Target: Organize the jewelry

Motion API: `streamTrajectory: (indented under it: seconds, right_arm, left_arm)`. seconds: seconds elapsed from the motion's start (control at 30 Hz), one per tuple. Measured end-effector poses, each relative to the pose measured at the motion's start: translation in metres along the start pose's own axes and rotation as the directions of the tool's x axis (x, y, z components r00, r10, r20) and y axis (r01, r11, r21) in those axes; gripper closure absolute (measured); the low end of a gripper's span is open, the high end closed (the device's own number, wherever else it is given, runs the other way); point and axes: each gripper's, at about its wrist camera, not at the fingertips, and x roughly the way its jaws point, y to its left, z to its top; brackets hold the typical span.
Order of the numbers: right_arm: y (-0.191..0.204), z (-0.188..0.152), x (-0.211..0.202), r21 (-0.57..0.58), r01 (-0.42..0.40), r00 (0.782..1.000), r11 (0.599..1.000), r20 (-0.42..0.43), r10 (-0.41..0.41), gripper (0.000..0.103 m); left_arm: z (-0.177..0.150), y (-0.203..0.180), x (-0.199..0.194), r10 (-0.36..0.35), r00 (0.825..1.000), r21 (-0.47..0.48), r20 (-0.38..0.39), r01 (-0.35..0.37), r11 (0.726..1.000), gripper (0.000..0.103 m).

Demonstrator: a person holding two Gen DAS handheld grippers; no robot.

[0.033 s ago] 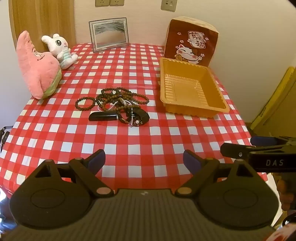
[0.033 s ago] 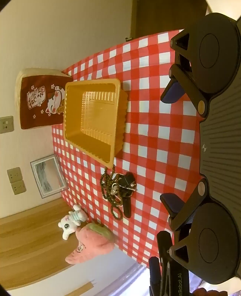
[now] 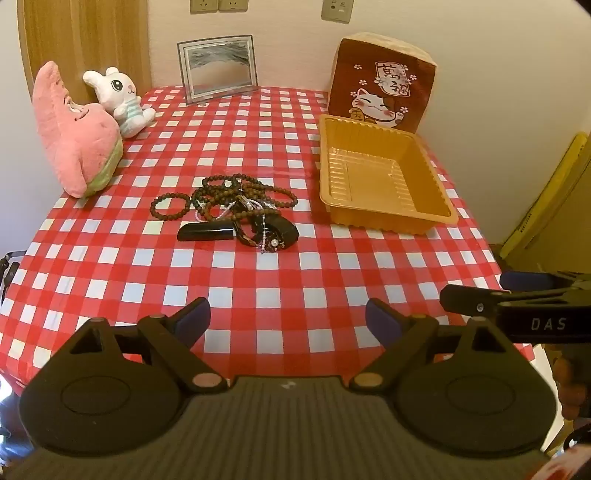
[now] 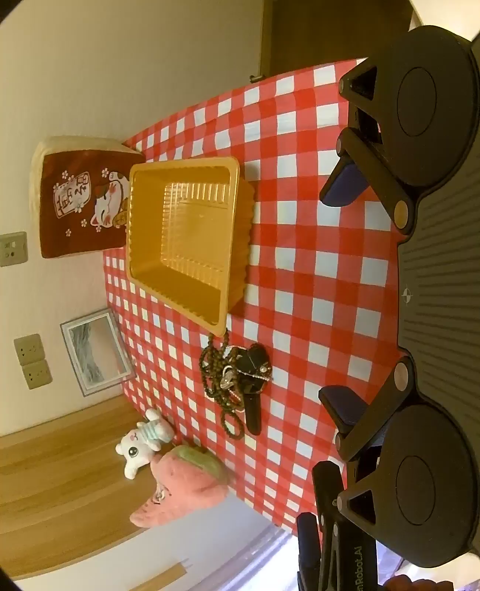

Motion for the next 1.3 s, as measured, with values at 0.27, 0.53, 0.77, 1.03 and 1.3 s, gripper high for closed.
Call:
streamTrajectory:
  seconds: [0.27, 0.53, 0.77, 1.03, 1.3]
  right_arm:
    - [0.003, 0.001, 0.001, -0.001, -0.002, 1.000, 1.000, -0.003, 0.002, 0.000]
    - [0.006, 0.001, 0.006, -0.006, 0.000, 1.000, 1.000, -0.003, 0.000, 0.000]
    - [0.005, 0.002, 0.004, -0.009, 0.002, 1.000, 1.000, -0.001, -0.002, 0.000]
    - [0.006, 0.002, 0.004, -0.010, 0.004, 1.000, 1.000, 0.000, -0.004, 0.000]
    - [0.006, 0.007, 0.008, -0.009, 0.002, 1.000, 1.000, 0.001, -0.002, 0.000]
  left_arm:
    - [0.000, -0.001, 0.000, 0.001, 1.000, -0.002, -0.003, -0.001, 1.000, 0.013]
    - [0.001, 0.002, -0.001, 0.000, 1.000, -0.004, -0.002, 0.000, 1.000, 0.013]
    - [0.002, 0.004, -0.002, -0.003, 1.000, -0.001, 0.000, 0.003, 1.000, 0.013]
    - [0.004, 0.000, -0.001, -0.002, 1.000, 0.000, 0.003, 0.002, 1.000, 0.013]
    - [0.008, -0.005, 0.009, 0.001, 1.000, 0.000, 0.004, -0.001, 1.000, 0.013]
